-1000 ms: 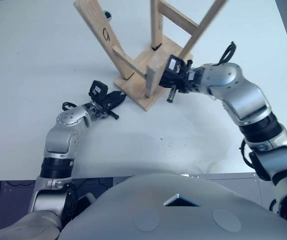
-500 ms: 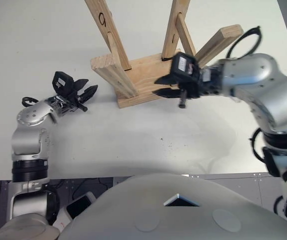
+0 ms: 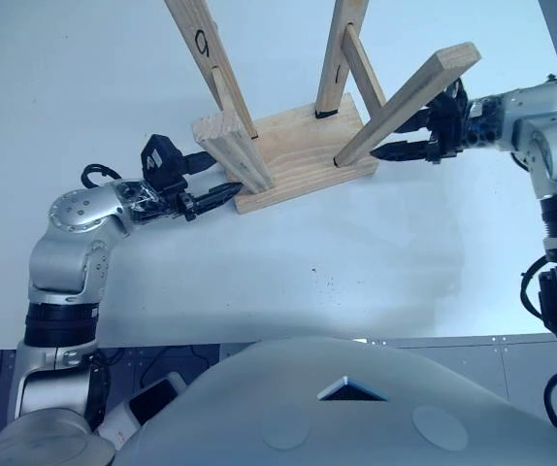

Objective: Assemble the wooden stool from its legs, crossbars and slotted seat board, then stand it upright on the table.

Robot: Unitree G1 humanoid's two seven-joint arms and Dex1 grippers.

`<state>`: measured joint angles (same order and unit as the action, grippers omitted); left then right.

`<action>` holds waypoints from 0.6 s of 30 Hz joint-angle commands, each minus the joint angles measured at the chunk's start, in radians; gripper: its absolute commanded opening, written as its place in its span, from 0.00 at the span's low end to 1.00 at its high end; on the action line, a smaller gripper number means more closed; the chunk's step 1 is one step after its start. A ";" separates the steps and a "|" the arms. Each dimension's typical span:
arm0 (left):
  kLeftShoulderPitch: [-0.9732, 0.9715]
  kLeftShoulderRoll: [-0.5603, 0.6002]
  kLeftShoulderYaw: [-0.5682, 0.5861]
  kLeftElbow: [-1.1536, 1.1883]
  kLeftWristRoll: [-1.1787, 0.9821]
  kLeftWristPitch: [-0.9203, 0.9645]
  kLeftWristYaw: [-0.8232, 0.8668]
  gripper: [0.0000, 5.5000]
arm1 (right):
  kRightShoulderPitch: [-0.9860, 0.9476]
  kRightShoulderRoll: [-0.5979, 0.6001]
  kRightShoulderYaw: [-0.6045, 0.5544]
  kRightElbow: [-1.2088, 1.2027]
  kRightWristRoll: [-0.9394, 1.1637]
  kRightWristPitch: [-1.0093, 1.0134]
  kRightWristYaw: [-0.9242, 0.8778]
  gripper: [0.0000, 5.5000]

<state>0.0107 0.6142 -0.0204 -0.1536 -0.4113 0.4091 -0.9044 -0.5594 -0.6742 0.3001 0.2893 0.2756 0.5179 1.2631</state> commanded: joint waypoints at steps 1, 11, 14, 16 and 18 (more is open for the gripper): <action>-0.049 -0.005 -0.019 0.024 0.009 -0.018 -0.023 0.57 | -0.005 0.060 0.008 0.041 0.001 -0.020 0.024 0.47; -0.042 -0.009 -0.080 0.053 0.015 -0.022 -0.079 0.58 | -0.021 0.145 0.030 0.165 -0.051 0.013 0.020 0.34; -0.022 -0.002 -0.078 0.048 0.011 -0.021 -0.089 0.58 | -0.013 0.121 0.062 0.142 -0.023 0.141 0.106 0.34; -0.017 -0.005 -0.072 0.053 0.011 -0.027 -0.089 0.58 | -0.009 0.112 0.079 0.128 -0.022 0.169 0.128 0.32; -0.028 -0.024 -0.063 0.063 0.006 -0.032 -0.078 0.58 | -0.008 0.112 0.087 0.113 -0.024 0.180 0.135 0.32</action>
<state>-0.0038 0.6043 -0.0943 -0.0959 -0.4030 0.3874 -0.9911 -0.6024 -0.5641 0.3414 0.4021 0.2554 0.6393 1.3646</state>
